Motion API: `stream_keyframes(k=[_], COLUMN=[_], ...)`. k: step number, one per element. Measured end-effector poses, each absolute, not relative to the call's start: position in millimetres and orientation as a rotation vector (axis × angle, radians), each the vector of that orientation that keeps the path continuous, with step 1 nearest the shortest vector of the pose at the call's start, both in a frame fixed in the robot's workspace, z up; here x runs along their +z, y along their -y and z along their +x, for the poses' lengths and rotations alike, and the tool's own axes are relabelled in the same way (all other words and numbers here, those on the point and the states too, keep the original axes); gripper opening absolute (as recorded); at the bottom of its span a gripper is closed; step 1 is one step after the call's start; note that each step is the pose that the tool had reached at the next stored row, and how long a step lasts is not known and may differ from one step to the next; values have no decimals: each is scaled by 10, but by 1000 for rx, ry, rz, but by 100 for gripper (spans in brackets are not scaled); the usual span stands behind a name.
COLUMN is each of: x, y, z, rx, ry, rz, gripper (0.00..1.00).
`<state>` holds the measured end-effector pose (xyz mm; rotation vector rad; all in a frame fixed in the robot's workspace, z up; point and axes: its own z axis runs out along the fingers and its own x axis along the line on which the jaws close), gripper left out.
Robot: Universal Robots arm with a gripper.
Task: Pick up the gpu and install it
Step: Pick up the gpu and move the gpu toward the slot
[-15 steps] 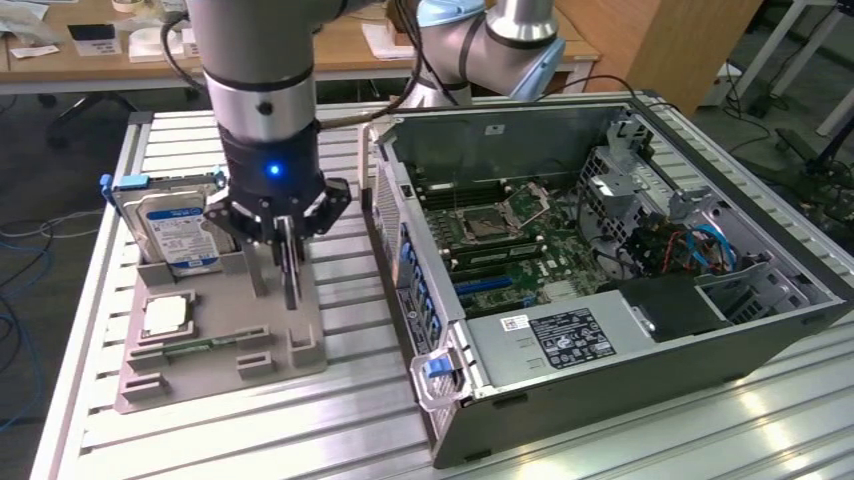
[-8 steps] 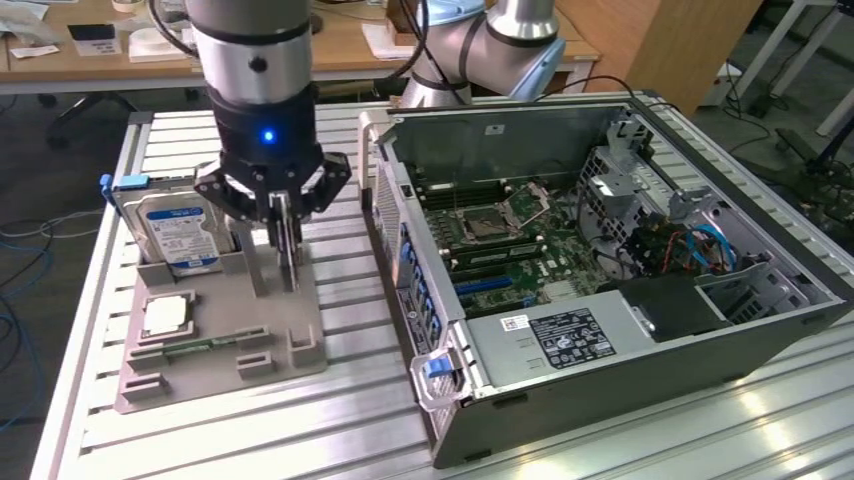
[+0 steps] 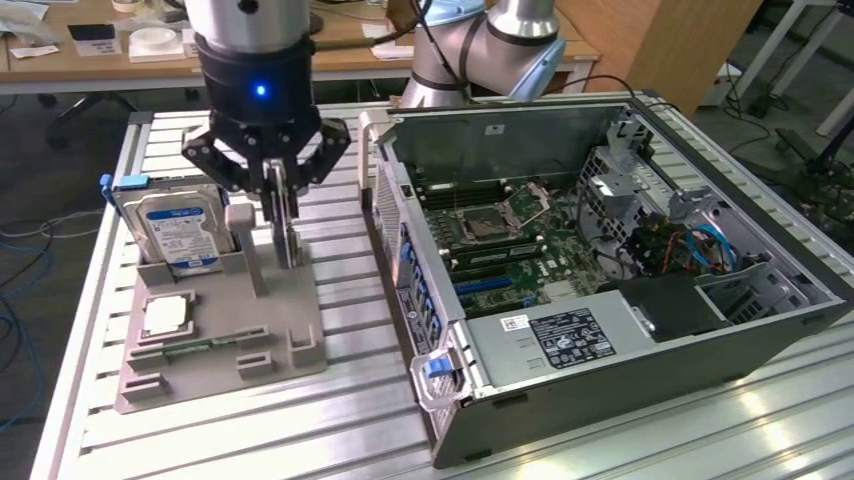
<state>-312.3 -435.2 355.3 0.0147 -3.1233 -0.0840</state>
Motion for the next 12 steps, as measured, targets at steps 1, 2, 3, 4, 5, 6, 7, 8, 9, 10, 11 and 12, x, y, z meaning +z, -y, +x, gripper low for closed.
stream_keyframes(k=[1,2,3,4,5,6,7,8,9,10,11,12], x=[3595,3638,3682,3723,3764,3805,3845,3882,3919,3958,3992,4024], y=[4352,4352,4352,4351,4351,4352,4351,4351,4352,4351,4351,4351], z=[-3123,-3123,-3123,-3123,-3124,-3124,-3124,-3125,-3126,-3126,-3126,-3126], rx=[-84,-84,-84,-84,-84,-84,-84,-84,-84,-84,-84,-84], ry=[3123,3123,3123,3123,3123,3123,3123,3123,3123,3123,3123,3123], rz=[15,15,15,15,15,15,15,15,15,15,15,15], gripper=[28,28,28,28,28,28,28,28,28,28,28,28])
